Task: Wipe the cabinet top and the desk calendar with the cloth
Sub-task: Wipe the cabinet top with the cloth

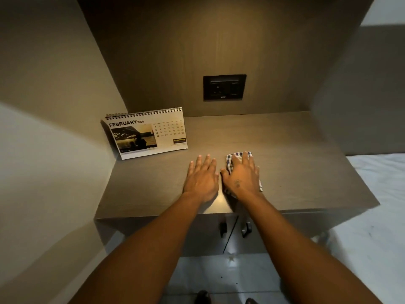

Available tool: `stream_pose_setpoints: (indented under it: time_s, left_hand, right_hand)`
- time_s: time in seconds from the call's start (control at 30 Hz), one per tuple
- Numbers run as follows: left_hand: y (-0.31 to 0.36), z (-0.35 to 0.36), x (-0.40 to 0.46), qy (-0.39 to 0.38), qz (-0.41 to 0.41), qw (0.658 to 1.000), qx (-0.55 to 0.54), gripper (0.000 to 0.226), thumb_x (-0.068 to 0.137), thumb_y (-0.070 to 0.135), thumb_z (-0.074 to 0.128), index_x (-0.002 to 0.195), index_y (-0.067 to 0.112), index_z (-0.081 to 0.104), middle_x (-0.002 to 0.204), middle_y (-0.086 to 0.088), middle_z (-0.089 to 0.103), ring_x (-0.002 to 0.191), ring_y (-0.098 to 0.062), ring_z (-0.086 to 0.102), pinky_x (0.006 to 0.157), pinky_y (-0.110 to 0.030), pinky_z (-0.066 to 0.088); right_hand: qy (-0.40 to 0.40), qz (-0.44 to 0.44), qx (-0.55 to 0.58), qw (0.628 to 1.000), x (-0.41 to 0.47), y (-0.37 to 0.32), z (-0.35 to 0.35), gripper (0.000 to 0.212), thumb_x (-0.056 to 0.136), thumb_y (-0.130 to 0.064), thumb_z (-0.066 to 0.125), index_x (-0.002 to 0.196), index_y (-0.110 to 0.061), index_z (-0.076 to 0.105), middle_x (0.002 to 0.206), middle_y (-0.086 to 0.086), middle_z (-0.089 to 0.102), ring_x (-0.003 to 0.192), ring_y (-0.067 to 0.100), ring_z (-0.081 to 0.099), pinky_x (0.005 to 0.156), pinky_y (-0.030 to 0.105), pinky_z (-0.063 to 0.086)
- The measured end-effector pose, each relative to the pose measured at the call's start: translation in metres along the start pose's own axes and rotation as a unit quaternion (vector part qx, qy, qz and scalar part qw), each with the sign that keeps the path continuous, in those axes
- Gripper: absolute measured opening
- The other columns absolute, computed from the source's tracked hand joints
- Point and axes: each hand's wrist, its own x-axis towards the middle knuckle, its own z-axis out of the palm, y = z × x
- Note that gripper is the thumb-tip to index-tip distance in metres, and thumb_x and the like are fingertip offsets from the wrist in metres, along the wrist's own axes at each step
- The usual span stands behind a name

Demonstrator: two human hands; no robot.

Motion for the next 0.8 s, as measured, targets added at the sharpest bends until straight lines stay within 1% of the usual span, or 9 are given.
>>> stream_pose_setpoints:
  time_s: [0.07, 0.13, 0.2, 0.33, 0.4, 0.43, 0.5, 0.57, 0.8]
  left_hand:
    - [-0.001, 0.002, -0.001, 0.004, -0.004, 1.0, -0.002, 0.06, 0.105, 0.042, 0.02, 0.161, 0.021, 0.014, 0.17, -0.002, 0.007, 0.156, -0.025, -0.002, 0.125, -0.048, 0.0]
    - [0.002, 0.005, -0.001, 0.013, -0.004, 1.0, -0.001, 0.058, 0.106, 0.041, 0.02, 0.16, 0.021, 0.014, 0.17, -0.002, 0.008, 0.156, -0.025, -0.001, 0.125, -0.049, 0.002]
    - [0.006, 0.006, -0.001, 0.02, 0.0, 1.0, 0.0, 0.057, 0.106, 0.04, 0.02, 0.16, 0.021, 0.015, 0.17, -0.003, 0.01, 0.156, -0.026, 0.001, 0.125, -0.049, 0.003]
    - [0.003, 0.008, -0.002, 0.021, -0.009, 1.0, 0.004, 0.058, 0.106, 0.039, 0.019, 0.16, 0.019, 0.015, 0.17, -0.004, 0.009, 0.156, -0.027, 0.001, 0.125, -0.049, 0.002]
    - [0.001, 0.008, -0.002, 0.013, -0.016, 1.0, 0.009, 0.062, 0.105, 0.046, 0.018, 0.161, 0.019, 0.013, 0.17, -0.005, 0.008, 0.156, -0.028, -0.001, 0.125, -0.049, 0.0]
    - [0.003, 0.008, -0.002, 0.01, -0.016, 1.0, 0.012, 0.064, 0.104, 0.049, 0.016, 0.161, 0.019, 0.012, 0.17, -0.006, 0.007, 0.156, -0.029, -0.001, 0.125, -0.049, -0.001]
    - [0.009, 0.008, -0.001, 0.01, -0.014, 1.0, 0.017, 0.067, 0.103, 0.052, 0.015, 0.161, 0.019, 0.011, 0.17, -0.007, 0.006, 0.155, -0.03, -0.003, 0.124, -0.049, -0.002]
    - [0.011, 0.008, 0.0, 0.002, -0.016, 1.0, 0.021, 0.067, 0.104, 0.053, 0.016, 0.161, 0.018, 0.01, 0.17, -0.009, 0.004, 0.155, -0.031, -0.004, 0.124, -0.05, -0.002]
    - [0.009, 0.01, 0.0, -0.001, -0.018, 1.0, 0.021, 0.067, 0.104, 0.053, 0.015, 0.161, 0.019, 0.008, 0.17, -0.008, 0.002, 0.155, -0.03, -0.006, 0.125, -0.05, -0.002]
  right_hand:
    - [-0.004, -0.001, 0.013, 1.0, -0.003, -0.004, 0.0, 0.054, 0.093, -0.02, 0.051, 0.146, -0.024, 0.042, 0.167, 0.013, 0.012, 0.153, 0.035, 0.004, 0.121, 0.054, 0.008]
    - [-0.009, 0.0, 0.028, 1.0, -0.007, 0.003, -0.006, 0.06, 0.09, 0.002, 0.045, 0.144, -0.025, 0.046, 0.167, 0.012, 0.012, 0.153, 0.035, 0.004, 0.121, 0.054, 0.006]
    - [0.002, 0.013, 0.017, 1.0, -0.009, 0.022, -0.015, 0.058, 0.092, 0.006, 0.04, 0.142, -0.023, 0.049, 0.167, 0.011, 0.015, 0.152, 0.037, 0.006, 0.121, 0.055, 0.007]
    - [0.039, 0.071, -0.005, 0.997, -0.001, 0.081, -0.042, 0.045, 0.099, -0.006, 0.04, 0.139, -0.023, 0.051, 0.165, 0.012, 0.02, 0.147, 0.044, 0.018, 0.117, 0.06, 0.016]
    - [0.056, 0.103, -0.005, 0.993, 0.006, 0.108, -0.058, 0.044, 0.099, -0.012, 0.045, 0.141, -0.02, 0.048, 0.163, 0.014, 0.025, 0.144, 0.042, 0.027, 0.116, 0.058, 0.025]
    - [0.053, 0.108, -0.012, 0.993, 0.008, 0.12, -0.064, 0.043, 0.099, -0.019, 0.047, 0.142, -0.019, 0.048, 0.162, 0.015, 0.026, 0.143, 0.041, 0.029, 0.117, 0.056, 0.027]
    - [0.042, 0.089, -0.034, 0.995, 0.011, 0.135, -0.067, 0.048, 0.1, -0.039, 0.044, 0.143, -0.017, 0.047, 0.162, 0.016, 0.026, 0.145, 0.039, 0.026, 0.118, 0.053, 0.024]
    - [0.034, 0.076, -0.041, 0.996, 0.01, 0.136, -0.063, 0.056, 0.1, -0.05, 0.037, 0.145, -0.018, 0.045, 0.163, 0.017, 0.023, 0.148, 0.039, 0.02, 0.12, 0.054, 0.017]
    - [0.043, 0.068, -0.044, 0.996, 0.01, 0.138, -0.056, 0.059, 0.101, -0.054, 0.029, 0.149, -0.021, 0.04, 0.165, 0.016, 0.019, 0.151, 0.038, 0.013, 0.121, 0.055, 0.011]
